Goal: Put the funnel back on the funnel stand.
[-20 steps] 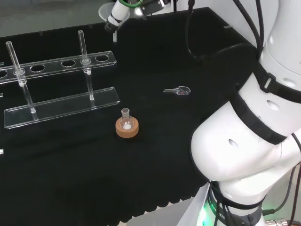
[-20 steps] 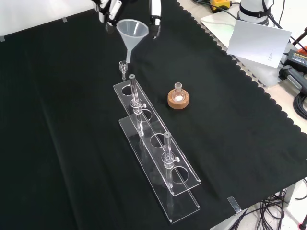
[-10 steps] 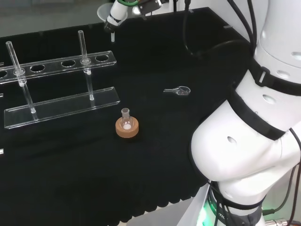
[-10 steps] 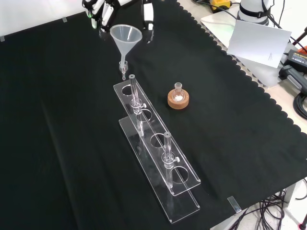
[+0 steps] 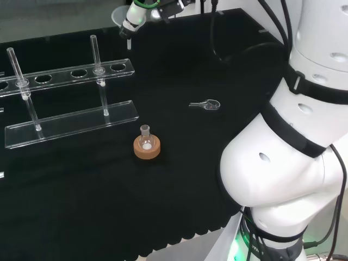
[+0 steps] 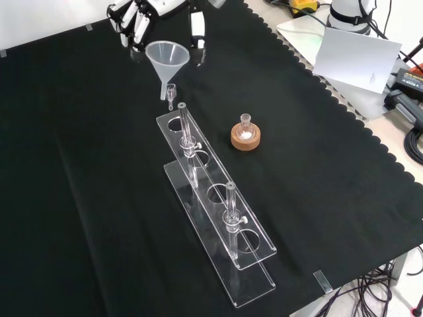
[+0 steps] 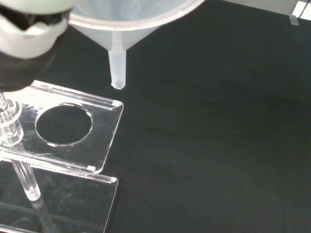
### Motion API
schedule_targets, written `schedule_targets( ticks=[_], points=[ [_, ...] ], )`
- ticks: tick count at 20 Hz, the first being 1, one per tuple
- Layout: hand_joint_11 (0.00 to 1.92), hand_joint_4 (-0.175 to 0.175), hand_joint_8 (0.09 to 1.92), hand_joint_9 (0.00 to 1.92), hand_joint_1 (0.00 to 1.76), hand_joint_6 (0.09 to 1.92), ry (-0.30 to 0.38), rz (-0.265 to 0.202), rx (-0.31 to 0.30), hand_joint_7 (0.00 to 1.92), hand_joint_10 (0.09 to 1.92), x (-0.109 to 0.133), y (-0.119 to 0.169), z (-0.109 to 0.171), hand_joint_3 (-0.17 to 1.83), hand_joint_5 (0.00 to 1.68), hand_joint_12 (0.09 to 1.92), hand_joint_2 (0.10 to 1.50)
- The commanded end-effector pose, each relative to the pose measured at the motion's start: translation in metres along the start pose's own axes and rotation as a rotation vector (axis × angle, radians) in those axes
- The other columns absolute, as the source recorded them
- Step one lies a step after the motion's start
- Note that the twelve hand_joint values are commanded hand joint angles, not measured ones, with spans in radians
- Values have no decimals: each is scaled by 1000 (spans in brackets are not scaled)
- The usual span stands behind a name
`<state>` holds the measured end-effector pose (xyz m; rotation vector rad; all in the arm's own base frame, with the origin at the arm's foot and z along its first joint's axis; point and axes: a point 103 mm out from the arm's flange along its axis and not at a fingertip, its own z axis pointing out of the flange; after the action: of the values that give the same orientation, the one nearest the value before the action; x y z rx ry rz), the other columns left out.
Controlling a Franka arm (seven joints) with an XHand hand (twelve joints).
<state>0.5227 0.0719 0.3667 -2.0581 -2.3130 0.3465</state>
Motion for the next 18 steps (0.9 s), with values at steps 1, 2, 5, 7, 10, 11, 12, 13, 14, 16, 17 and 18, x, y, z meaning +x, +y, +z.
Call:
schedule_targets(
  ticks=[1,2,5,7,10,11,12,13,14,16,17,18],
  points=[
    [0,43,279,559,858,288,1,-37,13,1083,625,15,20,11,489,771,1391,513],
    [0,42,279,560,858,289,0,-39,14,1083,625,16,21,13,490,771,1391,513],
    [0,42,279,562,859,293,8,-56,36,1085,625,22,24,17,492,771,1391,512],
    [0,42,279,564,859,295,13,-62,46,1086,625,23,23,19,494,771,1391,512],
    [0,42,279,566,859,298,4,-67,64,1087,625,24,22,24,496,770,1392,512],
    [0,42,279,566,859,299,4,-68,67,1088,625,24,21,25,497,770,1392,512],
    [0,42,280,566,859,300,13,-65,77,1088,624,24,21,27,498,769,1392,512],
    [0,42,279,567,857,302,14,-66,81,1088,624,25,20,28,500,768,1392,513],
    [0,42,279,567,856,303,17,-66,84,1089,623,25,20,29,501,768,1392,514],
    [0,42,279,568,855,306,19,-70,91,1089,623,27,19,31,504,767,1392,514],
    [0,42,279,568,855,307,16,-73,97,1089,622,27,19,34,505,766,1392,515],
    [0,42,279,568,854,308,14,-75,103,1089,622,28,19,38,506,766,1392,515]
  ],
)
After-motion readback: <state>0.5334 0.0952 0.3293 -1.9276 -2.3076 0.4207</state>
